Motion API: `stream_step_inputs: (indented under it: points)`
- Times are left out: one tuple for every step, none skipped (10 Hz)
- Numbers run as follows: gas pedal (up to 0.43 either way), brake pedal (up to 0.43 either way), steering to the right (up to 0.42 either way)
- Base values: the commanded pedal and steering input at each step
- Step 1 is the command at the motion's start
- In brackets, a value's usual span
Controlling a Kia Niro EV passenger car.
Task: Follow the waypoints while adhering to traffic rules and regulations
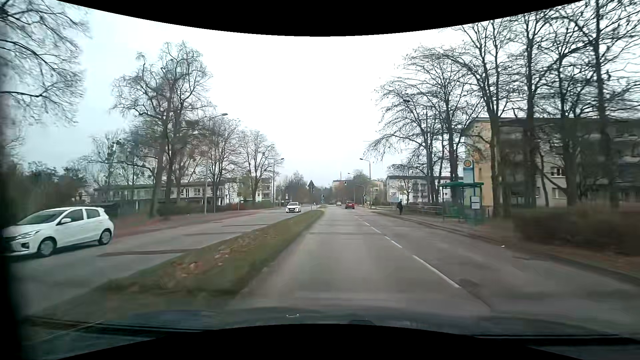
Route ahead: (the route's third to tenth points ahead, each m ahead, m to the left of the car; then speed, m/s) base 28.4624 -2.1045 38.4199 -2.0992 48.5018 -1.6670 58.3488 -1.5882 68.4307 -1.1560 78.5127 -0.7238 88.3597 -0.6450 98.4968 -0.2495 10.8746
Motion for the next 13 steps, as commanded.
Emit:
stream_step_inputs:
  points:
    - [0.209, 0.000, -0.002]
    - [0.209, 0.000, -0.002]
    - [0.220, 0.000, -0.001]
    - [0.220, 0.000, 0.000]
    - [0.220, 0.000, 0.000]
    - [0.209, 0.000, 0.000]
    - [0.209, 0.000, 0.000]
    - [0.197, 0.000, 0.000]
    - [0.197, 0.000, 0.001]
    - [0.197, 0.000, 0.001]
    - [0.197, 0.000, 0.002]
    - [0.197, 0.000, 0.002]
    - [0.197, 0.000, 0.002]
